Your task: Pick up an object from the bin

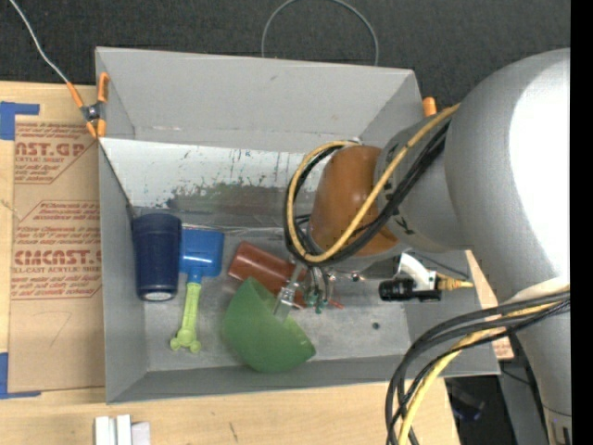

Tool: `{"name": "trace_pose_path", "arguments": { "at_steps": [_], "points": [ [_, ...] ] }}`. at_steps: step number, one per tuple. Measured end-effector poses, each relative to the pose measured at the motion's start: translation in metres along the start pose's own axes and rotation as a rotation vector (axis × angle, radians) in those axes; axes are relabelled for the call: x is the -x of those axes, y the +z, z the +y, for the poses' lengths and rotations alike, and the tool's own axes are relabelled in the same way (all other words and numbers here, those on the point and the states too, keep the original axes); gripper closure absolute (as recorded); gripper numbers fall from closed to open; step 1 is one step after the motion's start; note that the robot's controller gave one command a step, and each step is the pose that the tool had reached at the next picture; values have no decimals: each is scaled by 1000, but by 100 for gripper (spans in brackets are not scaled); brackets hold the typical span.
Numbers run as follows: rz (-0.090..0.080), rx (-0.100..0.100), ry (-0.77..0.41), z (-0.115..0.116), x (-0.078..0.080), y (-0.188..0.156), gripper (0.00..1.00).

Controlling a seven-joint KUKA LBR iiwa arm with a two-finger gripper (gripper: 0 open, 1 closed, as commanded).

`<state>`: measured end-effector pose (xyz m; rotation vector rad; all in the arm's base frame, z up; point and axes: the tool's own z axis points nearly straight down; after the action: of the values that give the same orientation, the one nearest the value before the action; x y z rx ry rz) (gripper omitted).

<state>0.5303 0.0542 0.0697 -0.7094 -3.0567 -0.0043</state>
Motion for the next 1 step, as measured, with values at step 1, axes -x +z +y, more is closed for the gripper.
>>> {"name": "trace_pose_path", "arguments": {
  "at_steps": [1],
  "points": [
    [-7, 0, -307, 0, 23, 0, 0]
  ]
}}
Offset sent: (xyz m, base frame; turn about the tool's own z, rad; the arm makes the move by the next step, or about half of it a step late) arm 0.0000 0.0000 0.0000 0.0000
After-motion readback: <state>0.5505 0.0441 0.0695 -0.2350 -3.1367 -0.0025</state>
